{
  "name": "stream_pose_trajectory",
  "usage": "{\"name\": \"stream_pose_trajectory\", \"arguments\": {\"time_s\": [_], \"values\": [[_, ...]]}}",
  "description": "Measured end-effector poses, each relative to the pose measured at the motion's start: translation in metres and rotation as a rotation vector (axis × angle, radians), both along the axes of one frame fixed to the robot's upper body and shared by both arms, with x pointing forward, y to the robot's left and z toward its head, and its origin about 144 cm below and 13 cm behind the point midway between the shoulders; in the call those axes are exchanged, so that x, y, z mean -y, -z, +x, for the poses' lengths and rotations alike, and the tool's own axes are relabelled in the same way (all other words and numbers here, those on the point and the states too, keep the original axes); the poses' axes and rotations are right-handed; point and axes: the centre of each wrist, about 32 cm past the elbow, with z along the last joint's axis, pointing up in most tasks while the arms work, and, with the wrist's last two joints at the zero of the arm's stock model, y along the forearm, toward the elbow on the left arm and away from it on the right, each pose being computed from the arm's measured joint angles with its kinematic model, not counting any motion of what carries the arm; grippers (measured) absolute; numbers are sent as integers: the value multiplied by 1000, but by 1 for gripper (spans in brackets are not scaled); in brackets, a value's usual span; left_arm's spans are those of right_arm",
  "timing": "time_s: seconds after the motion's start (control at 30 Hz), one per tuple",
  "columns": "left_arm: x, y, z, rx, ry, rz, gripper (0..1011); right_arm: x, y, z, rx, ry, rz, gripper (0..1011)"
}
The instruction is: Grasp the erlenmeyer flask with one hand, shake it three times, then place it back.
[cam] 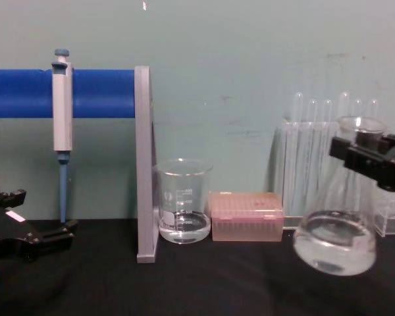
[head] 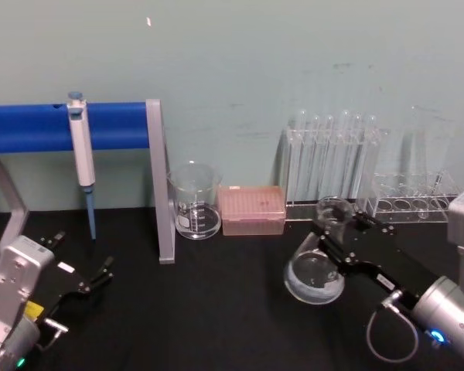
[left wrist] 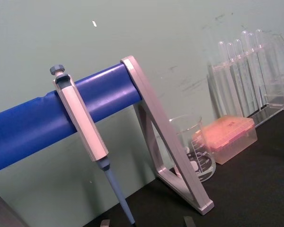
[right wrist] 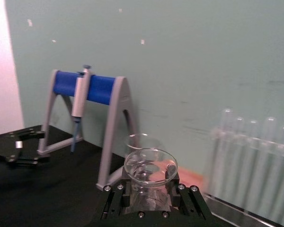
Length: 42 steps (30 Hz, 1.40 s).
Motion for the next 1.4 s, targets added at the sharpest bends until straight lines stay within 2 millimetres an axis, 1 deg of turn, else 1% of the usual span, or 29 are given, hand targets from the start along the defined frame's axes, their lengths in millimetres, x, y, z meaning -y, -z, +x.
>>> {"name": "stream_pose_trajectory", "arguments": {"time_s": [0.13,0.33,0.4,0.73,0.77,0.93,1.13,1.4], "values": [[0,0,0,0,0,0,1001,-6,0,3,-3,-34,1,457],[0,0,0,0,0,0,1001,-25,0,12,-5,-145,-1,457],[0,0,0,0,0,0,1001,-27,1,13,-6,-157,-2,457],[0,0,0,0,0,0,1001,-65,0,25,-13,-356,0,457],[0,0,0,0,0,0,1001,-65,0,25,-13,-356,0,457],[0,0,0,0,0,0,1001,-80,0,28,-13,-429,-2,457],[0,0,0,0,0,0,1001,-90,-1,30,-13,-479,-5,457],[0,0,0,0,0,0,1001,-94,-2,31,-10,-502,-7,457]]}}
